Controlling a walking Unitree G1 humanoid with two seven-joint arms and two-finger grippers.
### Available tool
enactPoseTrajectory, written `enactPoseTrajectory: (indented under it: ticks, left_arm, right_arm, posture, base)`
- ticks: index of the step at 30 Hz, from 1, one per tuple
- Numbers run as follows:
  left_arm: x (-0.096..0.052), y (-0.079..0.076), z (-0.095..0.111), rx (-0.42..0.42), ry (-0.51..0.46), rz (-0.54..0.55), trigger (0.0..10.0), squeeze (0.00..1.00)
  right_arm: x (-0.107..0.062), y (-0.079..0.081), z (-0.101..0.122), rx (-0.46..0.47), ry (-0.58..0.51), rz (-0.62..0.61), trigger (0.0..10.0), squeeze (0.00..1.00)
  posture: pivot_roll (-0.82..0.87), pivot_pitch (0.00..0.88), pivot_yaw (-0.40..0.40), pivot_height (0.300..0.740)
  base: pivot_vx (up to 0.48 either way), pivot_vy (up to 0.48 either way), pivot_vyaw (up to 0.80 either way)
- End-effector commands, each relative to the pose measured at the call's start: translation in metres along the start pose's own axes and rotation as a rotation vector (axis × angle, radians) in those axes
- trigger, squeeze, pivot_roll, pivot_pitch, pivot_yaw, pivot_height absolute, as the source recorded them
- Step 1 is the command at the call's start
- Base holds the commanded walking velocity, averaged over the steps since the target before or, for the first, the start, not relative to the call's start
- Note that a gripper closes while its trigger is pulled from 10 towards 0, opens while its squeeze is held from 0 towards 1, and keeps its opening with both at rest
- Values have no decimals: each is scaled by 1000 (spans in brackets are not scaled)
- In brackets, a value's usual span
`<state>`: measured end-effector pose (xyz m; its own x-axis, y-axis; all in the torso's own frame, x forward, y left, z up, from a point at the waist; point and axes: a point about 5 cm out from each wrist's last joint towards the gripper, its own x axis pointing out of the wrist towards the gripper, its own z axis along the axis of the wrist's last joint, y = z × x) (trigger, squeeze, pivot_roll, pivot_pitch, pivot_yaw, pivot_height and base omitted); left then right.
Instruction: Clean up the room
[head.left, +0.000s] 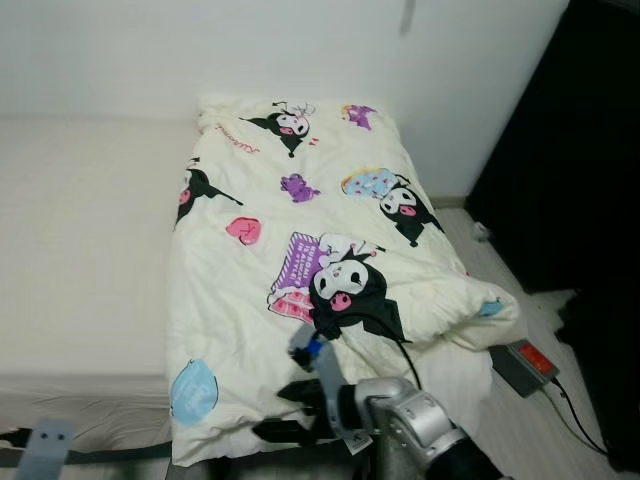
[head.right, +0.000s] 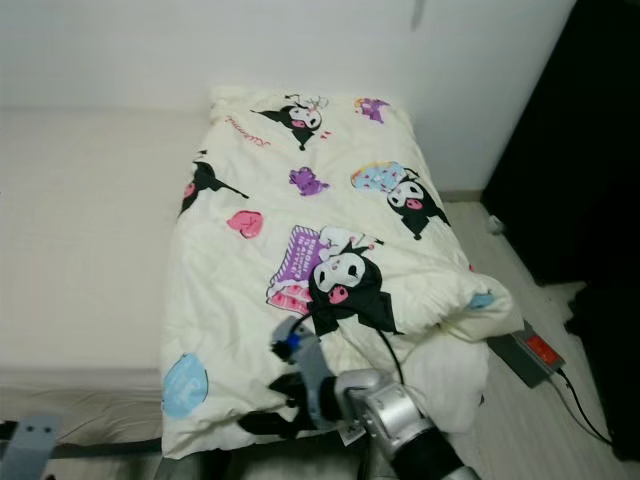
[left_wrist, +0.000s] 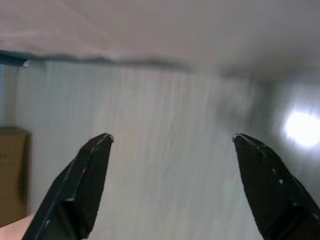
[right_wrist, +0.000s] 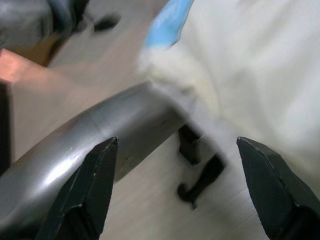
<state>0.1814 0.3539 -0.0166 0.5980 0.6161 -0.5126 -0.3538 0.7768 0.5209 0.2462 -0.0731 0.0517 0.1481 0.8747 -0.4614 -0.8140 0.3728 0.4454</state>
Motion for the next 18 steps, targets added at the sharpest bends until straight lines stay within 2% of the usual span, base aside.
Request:
enactPoseTrajectory:
  ticks: [1, 2, 3, 4, 6, 7, 8, 9, 10, 11, 12, 13, 14, 15, 16, 17, 18]
  left_arm:
    - [4, -5, 34, -208, -148, -103, 10000, 0]
    - [5, -8, 54, -287, -237, -179, 10000, 0]
    - [4, -9, 66, -328, -295, -226, 10000, 0]
    - [4, -9, 66, -328, -295, -226, 10000, 0]
    - [-2, -20, 102, -457, -439, -446, 10000, 0]
    - [-2, -20, 102, -457, -439, -446, 10000, 0]
    - [-9, -28, 118, -539, -497, -596, 10000, 0]
    - [-27, -39, 138, -517, -604, -814, 10000, 0]
    - [-27, -39, 138, -517, -604, -814, 10000, 0]
    - [-51, -53, 150, -448, -681, -1037, 10000, 0]
    - [-51, -53, 150, -448, -681, -1037, 10000, 0]
    - [-70, -65, 155, -392, -719, -1187, 10000, 0]
    - [-87, -78, 155, -285, -746, -1308, 10000, 0]
    - [-87, -78, 155, -285, -746, -1308, 10000, 0]
    - [-99, -95, 149, -112, -758, -1370, 10000, 0]
    - [-99, -95, 149, -112, -758, -1370, 10000, 0]
    - [-105, -113, 138, 114, -751, -1381, 10000, 0]
  right_arm:
    - [-11, 21, 6, -8, -68, 167, 10000, 745]
    - [-21, 24, 13, -4, -143, 204, 10000, 741]
    - [-27, 25, 18, -4, -192, 223, 10000, 741]
    - [-27, 25, 18, -4, -192, 223, 10000, 741]
    - [-45, 13, 38, 21, -365, 178, 10000, 733]
    - [-45, 13, 38, 21, -365, 178, 10000, 733]
    - [-52, 4, 48, 37, -445, 121, 10000, 729]
    - [-61, -13, 59, 77, -543, 10, 10000, 588]
    - [-61, -13, 59, 77, -543, 10, 10000, 588]
    - [-70, -30, 69, 121, -627, -120, 10000, 424]
    - [-70, -30, 69, 121, -627, -120, 10000, 424]
    - [-76, -41, 74, 155, -676, -202, 10000, 424]
    - [-86, -56, 77, 217, -736, -329, 10000, 0]
    - [-86, -56, 77, 217, -736, -329, 10000, 0]
    - [-99, -73, 76, 285, -793, -486, 10000, 0]
    - [-99, -73, 76, 285, -793, -486, 10000, 0]
    - [-114, -87, 72, 347, -845, -636, 10000, 0]
  posture:
    - [-10, 75, -49, 546]
    - [-14, 70, -52, 546]
    - [-14, 70, -52, 546]
    - [-14, 70, -52, 546]
    - [-11, 67, -64, 546]
    - [-11, 67, -64, 546]
    - [-8, 64, -66, 546]
    - [-8, 61, -66, 546]
    - [-8, 61, -66, 546]
    - [-8, 61, -66, 546]
    - [-8, 61, -66, 546]
    - [-5, 53, -64, 546]
    - [-7, 53, -62, 546]
    - [-7, 53, -62, 546]
    - [-7, 50, -59, 546]
    - [-7, 50, -59, 546]
    - [-8, 48, -57, 546]
  base:
    - [0, 0, 0]
    - [0, 0, 0]
    - [0, 0, 0]
    - [0, 0, 0]
    - [0, 0, 0]
    - [0, 0, 0]
    - [0, 0, 0]
    - [0, 0, 0]
    - [0, 0, 0]
    - [0, 0, 0]
    - [0, 0, 0]
    - [0, 0, 0]
    - [0, 0, 0]
    - [0, 0, 0]
    - [0, 0, 0]
    - [0, 0, 0]
    - [0, 0, 0]
